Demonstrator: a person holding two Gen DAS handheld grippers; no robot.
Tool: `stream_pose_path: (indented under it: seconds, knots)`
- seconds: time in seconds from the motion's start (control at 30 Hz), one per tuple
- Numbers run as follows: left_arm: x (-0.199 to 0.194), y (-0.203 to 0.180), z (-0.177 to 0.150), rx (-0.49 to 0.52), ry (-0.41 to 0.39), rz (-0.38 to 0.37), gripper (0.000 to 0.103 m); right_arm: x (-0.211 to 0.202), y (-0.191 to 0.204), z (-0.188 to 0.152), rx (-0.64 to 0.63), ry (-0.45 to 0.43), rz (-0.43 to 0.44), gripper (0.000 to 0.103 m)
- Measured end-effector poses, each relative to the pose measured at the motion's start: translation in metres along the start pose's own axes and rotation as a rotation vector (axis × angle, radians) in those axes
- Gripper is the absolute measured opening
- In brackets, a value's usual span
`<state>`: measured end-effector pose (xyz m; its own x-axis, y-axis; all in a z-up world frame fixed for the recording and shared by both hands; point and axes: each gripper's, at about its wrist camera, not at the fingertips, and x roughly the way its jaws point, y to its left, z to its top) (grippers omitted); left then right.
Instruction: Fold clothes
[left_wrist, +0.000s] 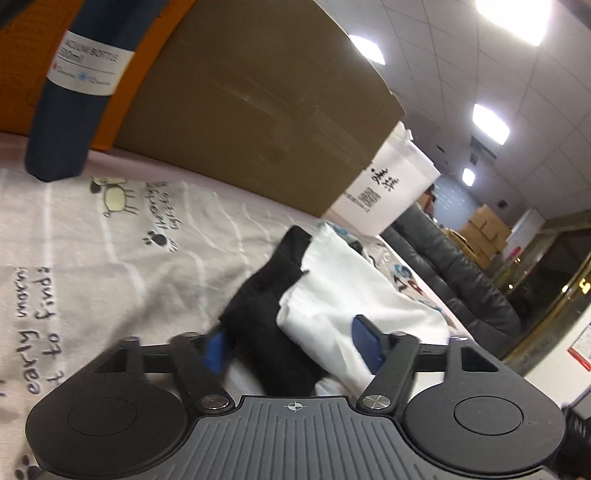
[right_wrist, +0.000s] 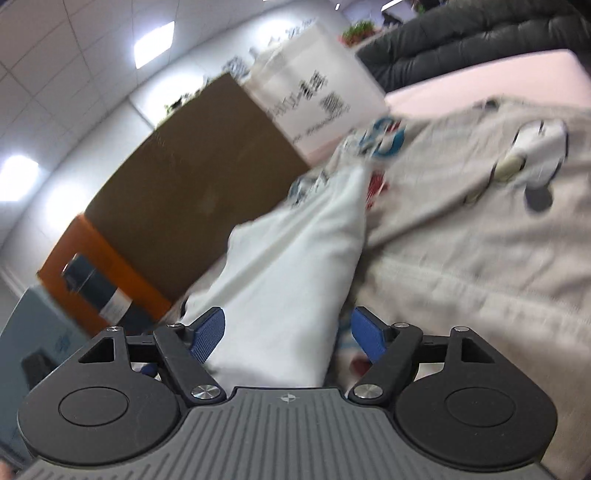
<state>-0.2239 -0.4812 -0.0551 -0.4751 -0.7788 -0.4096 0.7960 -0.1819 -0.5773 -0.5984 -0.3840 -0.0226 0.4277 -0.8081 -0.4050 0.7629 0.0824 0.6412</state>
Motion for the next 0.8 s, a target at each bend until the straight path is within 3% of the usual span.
stream_pose_path:
  seconds: [0.03, 0.1, 0.13, 0.17, 0.23, 0.37, 0.57, 0.77, 0.8]
  knots:
    - [0.003, -0.001, -0.001, 0.004, 0.010, -0.005, 0.029, 0.002, 0.003, -0.005, 0.005, 0.021, 0.008, 0.074]
    - [0.007, -0.002, -0.003, 0.012, 0.025, -0.015, 0.018, 0.008, 0.008, -0.013, 0.013, 0.039, -0.017, 0.073]
    - [0.008, -0.002, -0.004, 0.011, 0.022, -0.024, 0.014, 0.012, 0.010, -0.016, 0.016, 0.040, -0.046, 0.062]
    - [0.008, -0.001, -0.004, 0.007, 0.016, -0.033, 0.014, 0.014, 0.011, -0.019, 0.021, 0.040, -0.067, 0.034]
    - [0.005, 0.002, -0.003, -0.027, -0.003, -0.067, 0.011, 0.014, 0.007, -0.021, 0.060, 0.034, -0.028, 0.009]
    - [-0.001, 0.009, 0.002, -0.115, -0.016, -0.152, 0.011, -0.004, 0.001, -0.013, 0.132, -0.041, 0.052, 0.007]
    - [0.010, -0.007, -0.003, 0.035, 0.039, -0.003, 0.018, 0.000, 0.007, -0.017, 0.047, 0.006, -0.078, 0.007]
    - [0.005, -0.011, -0.005, 0.079, -0.005, 0.095, 0.046, 0.008, 0.021, -0.035, -0.123, 0.015, -0.218, 0.008]
    - [0.002, -0.010, -0.005, 0.077, -0.021, 0.104, 0.057, 0.006, 0.024, -0.038, -0.138, 0.006, -0.233, 0.010]
